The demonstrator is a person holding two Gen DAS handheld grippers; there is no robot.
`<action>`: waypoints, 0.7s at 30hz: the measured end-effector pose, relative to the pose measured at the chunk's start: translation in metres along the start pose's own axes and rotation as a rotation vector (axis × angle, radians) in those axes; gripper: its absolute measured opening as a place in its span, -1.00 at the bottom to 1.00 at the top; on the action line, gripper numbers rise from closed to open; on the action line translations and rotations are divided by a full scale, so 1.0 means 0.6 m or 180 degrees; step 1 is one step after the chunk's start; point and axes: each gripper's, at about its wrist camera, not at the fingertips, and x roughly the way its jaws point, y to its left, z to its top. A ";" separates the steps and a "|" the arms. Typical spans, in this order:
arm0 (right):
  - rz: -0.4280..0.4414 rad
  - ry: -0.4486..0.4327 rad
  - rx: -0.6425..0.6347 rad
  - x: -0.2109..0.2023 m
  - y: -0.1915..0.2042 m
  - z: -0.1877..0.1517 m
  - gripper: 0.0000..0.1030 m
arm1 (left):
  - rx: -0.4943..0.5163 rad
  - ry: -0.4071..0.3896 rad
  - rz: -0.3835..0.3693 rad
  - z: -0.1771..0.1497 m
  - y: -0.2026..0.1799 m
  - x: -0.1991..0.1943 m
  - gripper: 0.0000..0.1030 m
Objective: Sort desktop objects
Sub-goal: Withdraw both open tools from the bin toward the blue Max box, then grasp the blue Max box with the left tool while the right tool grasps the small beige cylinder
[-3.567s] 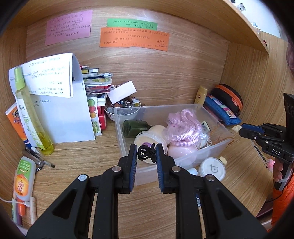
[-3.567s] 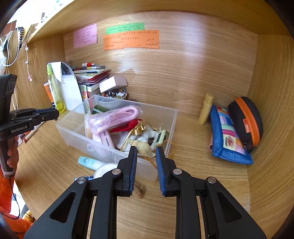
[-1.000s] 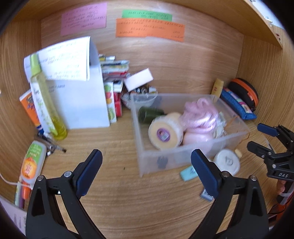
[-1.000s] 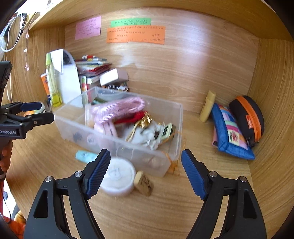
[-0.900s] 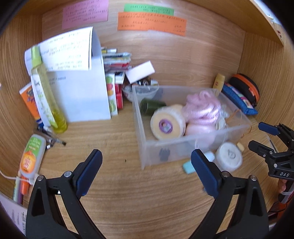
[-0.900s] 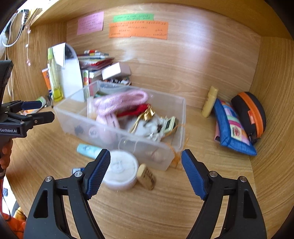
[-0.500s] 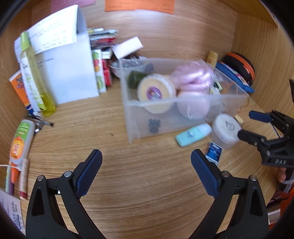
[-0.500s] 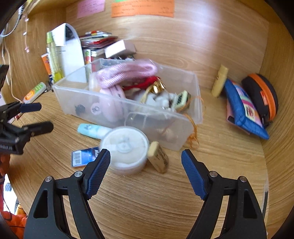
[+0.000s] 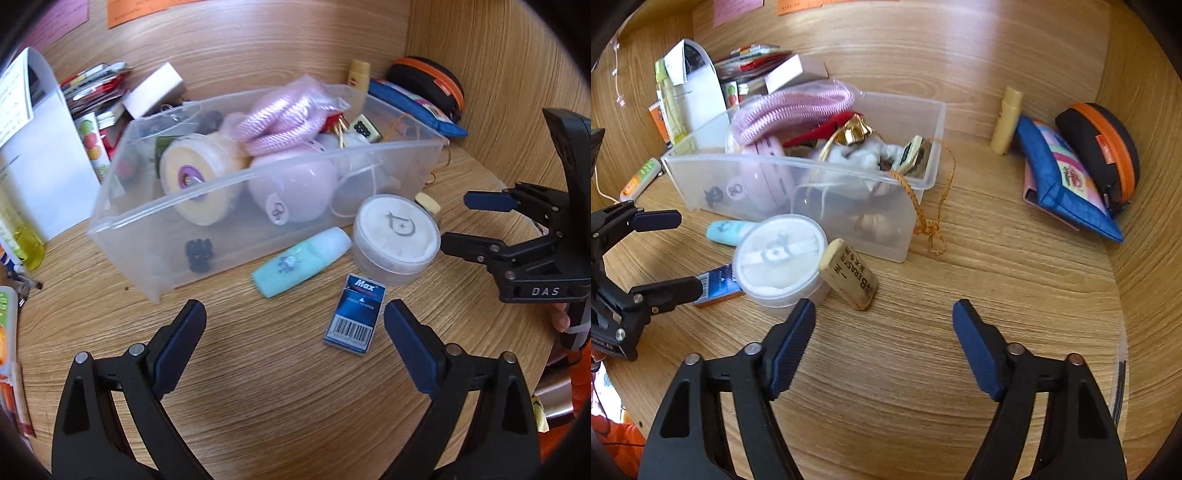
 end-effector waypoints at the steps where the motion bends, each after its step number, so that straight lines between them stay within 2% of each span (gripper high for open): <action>1: 0.0014 0.0023 -0.0013 0.004 0.000 0.000 0.28 | 0.0002 0.0008 -0.0005 0.001 -0.001 0.002 0.90; 8: 0.0113 0.0124 -0.0100 0.024 0.001 0.008 0.14 | 0.0082 -0.0056 -0.0122 0.001 -0.011 -0.006 0.88; 10: 0.0126 0.0134 -0.0112 0.026 0.001 0.009 0.10 | 0.0086 -0.0060 -0.0157 0.002 -0.013 -0.007 0.69; 13: 0.0163 0.0142 -0.0147 0.029 0.002 0.013 -0.05 | 0.0094 0.0023 -0.0208 0.003 -0.018 0.003 0.50; 17: 0.0164 0.0132 -0.0271 0.031 0.008 0.020 -0.23 | 0.0162 0.0081 -0.0221 0.001 -0.027 0.010 0.44; 21: 0.0178 0.0128 -0.0330 0.037 0.011 0.025 -0.26 | 0.0205 0.0084 -0.0239 0.002 -0.033 0.012 0.43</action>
